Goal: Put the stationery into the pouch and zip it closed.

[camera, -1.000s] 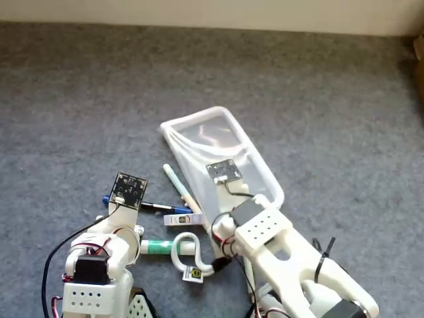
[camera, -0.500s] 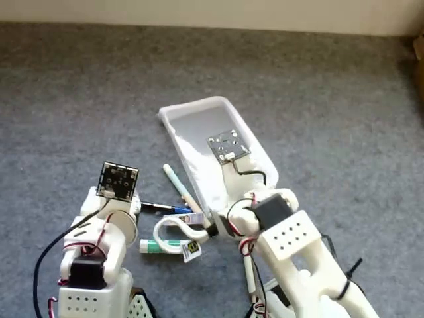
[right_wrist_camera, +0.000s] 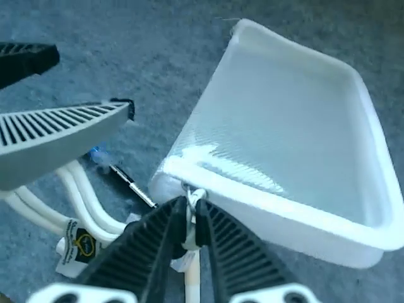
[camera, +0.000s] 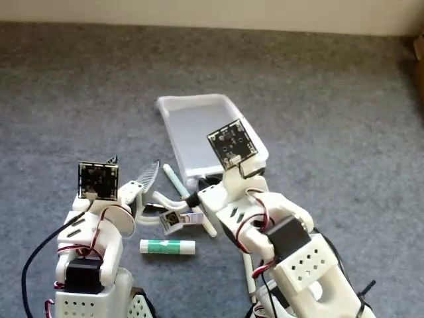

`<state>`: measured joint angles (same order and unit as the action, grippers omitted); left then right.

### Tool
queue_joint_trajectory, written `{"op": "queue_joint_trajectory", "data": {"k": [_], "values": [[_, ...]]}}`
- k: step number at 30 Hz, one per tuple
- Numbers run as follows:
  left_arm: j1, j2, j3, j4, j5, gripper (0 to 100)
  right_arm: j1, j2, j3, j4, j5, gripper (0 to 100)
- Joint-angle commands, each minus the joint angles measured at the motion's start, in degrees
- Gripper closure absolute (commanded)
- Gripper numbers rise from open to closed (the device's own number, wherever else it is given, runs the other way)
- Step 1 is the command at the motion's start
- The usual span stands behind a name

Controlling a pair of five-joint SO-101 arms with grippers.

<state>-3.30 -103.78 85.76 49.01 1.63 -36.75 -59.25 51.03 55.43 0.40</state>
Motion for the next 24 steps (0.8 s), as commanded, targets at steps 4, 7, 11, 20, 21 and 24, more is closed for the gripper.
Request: {"op": "queue_joint_trajectory", "data": {"k": [4,7,11,20,21,24], "values": [[5.32,-0.66,-9.45,4.40,3.69,68,-1.19,-2.24,1.01,-6.73,0.44,99.5],[8.75,-0.66,-13.14,8.97,3.69,68,-1.19,-2.07,3.38,-9.36,0.70,99.5],[9.63,-0.66,-16.92,13.36,3.78,68,-1.19,-2.15,4.00,-10.15,0.62,99.5],[11.38,-0.66,-8.92,9.32,3.52,68,-4.35,-2.24,3.74,-9.89,0.53,99.5],[11.30,-0.66,-8.13,8.53,3.43,68,-4.44,-2.24,3.74,-9.89,0.44,99.5],[11.30,-0.66,-5.76,7.03,3.34,68,-4.35,-2.24,3.74,-9.89,0.44,99.5]]}}
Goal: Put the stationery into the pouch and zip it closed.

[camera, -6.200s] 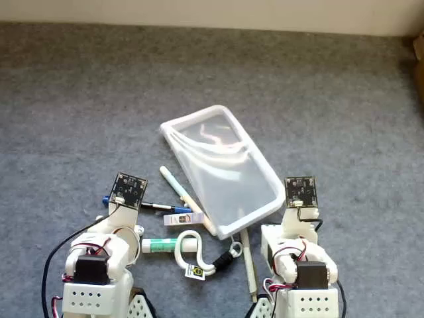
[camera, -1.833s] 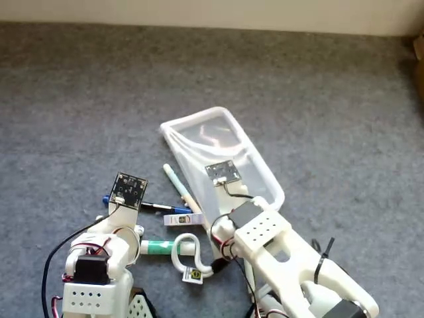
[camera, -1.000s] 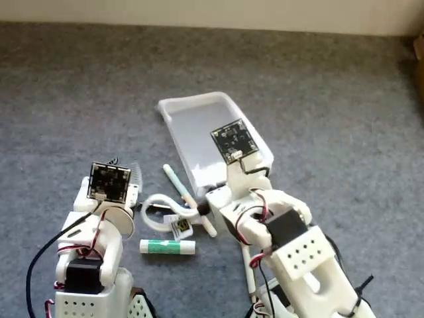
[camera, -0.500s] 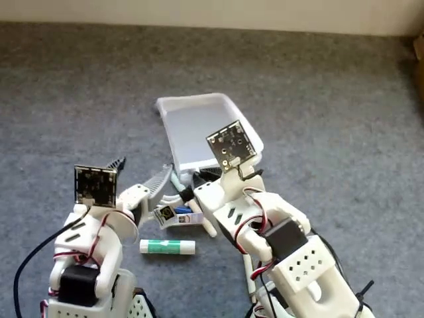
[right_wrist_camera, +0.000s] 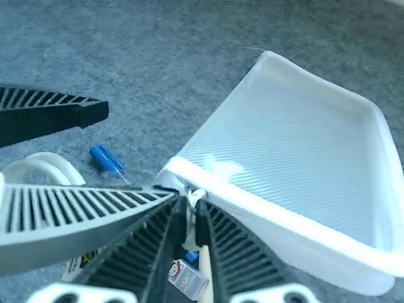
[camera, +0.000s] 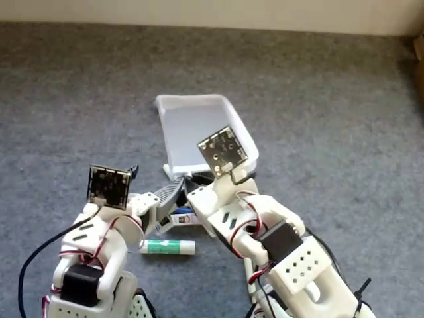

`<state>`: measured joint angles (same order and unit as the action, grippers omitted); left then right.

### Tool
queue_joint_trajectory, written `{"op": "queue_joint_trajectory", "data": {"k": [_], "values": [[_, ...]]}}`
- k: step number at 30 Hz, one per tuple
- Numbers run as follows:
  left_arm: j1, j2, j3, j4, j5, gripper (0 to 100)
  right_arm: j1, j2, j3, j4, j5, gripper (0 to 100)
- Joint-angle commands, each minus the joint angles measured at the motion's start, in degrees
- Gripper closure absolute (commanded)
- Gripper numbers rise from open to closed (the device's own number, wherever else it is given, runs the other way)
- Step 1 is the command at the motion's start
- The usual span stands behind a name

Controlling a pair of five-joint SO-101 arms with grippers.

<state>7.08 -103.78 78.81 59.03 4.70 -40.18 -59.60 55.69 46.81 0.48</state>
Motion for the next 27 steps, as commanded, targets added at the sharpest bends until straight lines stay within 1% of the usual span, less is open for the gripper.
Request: {"op": "queue_joint_trajectory", "data": {"k": [1,8,11,18,20,22,24,27], "values": [[0.84,-0.66,1.80,-3.34,0.26,68,-0.84,-1.89,-0.92,-1.27,0.35,99.5],[-3.65,-0.66,2.51,-4.31,0.26,68,-0.92,-1.89,-0.57,-1.19,0.35,99.5],[-3.65,-0.66,2.59,-4.04,0.26,68,-1.10,-1.89,-0.48,-1.19,0.35,99.5],[-3.30,-0.66,4.35,-4.22,0.26,69,-4.79,-1.89,-0.48,-1.27,0.35,99.5],[-3.38,-0.66,4.44,-4.22,0.18,71,-4.79,-1.89,-0.66,-1.36,0.35,99.5],[-3.38,-0.66,4.35,-4.31,0.00,77,-4.79,-1.89,-0.84,-1.45,0.35,99.5],[-3.38,-0.75,4.18,-4.40,-2.20,81,-4.79,-1.89,-0.84,-1.45,0.35,99.5],[-3.38,-0.84,4.09,-4.40,-5.01,85,-4.79,-1.89,-0.92,-1.36,0.35,99.5]]}}
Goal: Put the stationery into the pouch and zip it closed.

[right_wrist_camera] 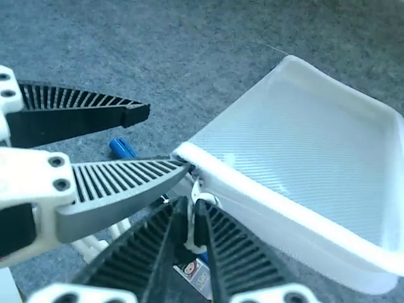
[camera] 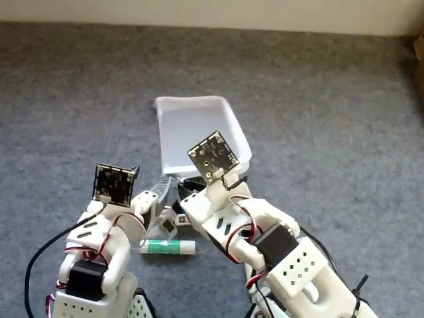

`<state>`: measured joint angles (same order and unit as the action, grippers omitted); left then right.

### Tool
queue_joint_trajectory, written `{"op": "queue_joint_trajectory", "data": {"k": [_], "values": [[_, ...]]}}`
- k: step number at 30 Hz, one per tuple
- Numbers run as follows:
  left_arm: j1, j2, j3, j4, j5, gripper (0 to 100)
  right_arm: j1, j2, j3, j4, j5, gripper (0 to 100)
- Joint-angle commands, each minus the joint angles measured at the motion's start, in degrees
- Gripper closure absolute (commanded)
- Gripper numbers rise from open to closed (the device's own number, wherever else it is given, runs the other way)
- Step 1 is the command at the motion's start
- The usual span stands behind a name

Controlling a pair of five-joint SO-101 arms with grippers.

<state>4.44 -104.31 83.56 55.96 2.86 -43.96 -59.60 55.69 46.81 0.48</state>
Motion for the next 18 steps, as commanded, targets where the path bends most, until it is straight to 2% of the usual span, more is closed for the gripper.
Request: {"op": "queue_joint_trajectory", "data": {"k": [1,5,8,16,18], "values": [[-0.75,-0.31,-0.75,-1.32,-3.52,86,-1.01,-1.89,-0.84,-1.36,0.35,99.5],[-0.84,-0.31,-0.84,-2.64,-3.52,90,-1.01,-1.89,-0.48,-1.36,0.35,99.5],[-0.92,-0.31,-1.27,-4.22,-3.60,100,-0.84,-1.89,-0.48,-1.36,0.35,99.5],[-0.75,-0.22,-4.00,-4.57,-3.34,99,-1.19,-1.45,4.26,-2.51,0.26,99.5],[-0.66,-0.13,-5.49,-4.57,-3.25,99,-1.19,-1.45,6.02,-3.91,-1.76,99.5]]}}
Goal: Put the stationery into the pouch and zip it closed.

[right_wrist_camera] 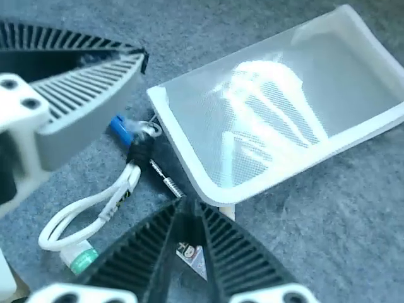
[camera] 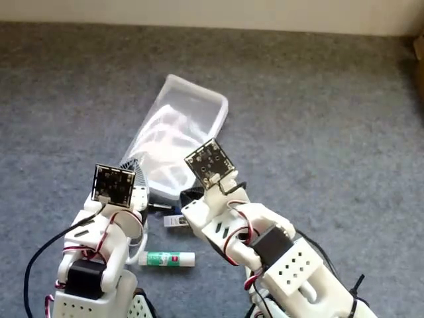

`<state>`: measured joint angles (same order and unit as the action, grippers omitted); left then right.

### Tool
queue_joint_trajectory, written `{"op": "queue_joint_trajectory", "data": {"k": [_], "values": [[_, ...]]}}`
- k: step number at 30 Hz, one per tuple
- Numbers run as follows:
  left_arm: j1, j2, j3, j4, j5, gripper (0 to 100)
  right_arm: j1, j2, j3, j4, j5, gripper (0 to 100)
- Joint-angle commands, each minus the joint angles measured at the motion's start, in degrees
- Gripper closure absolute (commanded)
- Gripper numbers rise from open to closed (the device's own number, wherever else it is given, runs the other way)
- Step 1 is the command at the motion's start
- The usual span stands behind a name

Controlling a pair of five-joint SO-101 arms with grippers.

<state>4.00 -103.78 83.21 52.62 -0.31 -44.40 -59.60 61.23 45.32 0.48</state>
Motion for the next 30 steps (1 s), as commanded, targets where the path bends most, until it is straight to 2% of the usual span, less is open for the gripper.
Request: {"op": "queue_joint_trajectory", "data": {"k": [1,5,9,13,17,20,24,30], "values": [[-0.22,-0.66,-5.67,-1.23,-0.09,99,-0.75,-1.45,1.27,-2.86,-3.43,99.5],[-2.24,-0.66,-6.02,-1.05,-0.09,99,-0.48,-1.45,2.42,-3.30,-6.77,97.2],[-11.30,-0.57,-7.16,-0.88,-0.09,99,-0.66,-0.04,2.07,-2.86,-11.60,84.8],[-20.09,-0.57,-9.45,2.37,0.18,92,-2.07,10.68,-3.65,-2.15,-12.84,85.8],[-28.44,-0.57,-10.24,8.62,5.54,81,-4.79,23.60,-11.74,-2.24,-16.26,85.8],[-34.68,-0.57,-9.98,11.34,6.86,74,-7.60,31.52,-18.15,-2.33,-18.81,85.8],[-41.27,-0.66,-9.36,13.27,6.86,72,-9.98,40.84,-26.51,-2.42,-19.52,85.8],[-43.47,-0.75,-4.97,12.84,6.95,72,-12.53,54.81,-37.93,-2.42,-19.52,85.8]]}}
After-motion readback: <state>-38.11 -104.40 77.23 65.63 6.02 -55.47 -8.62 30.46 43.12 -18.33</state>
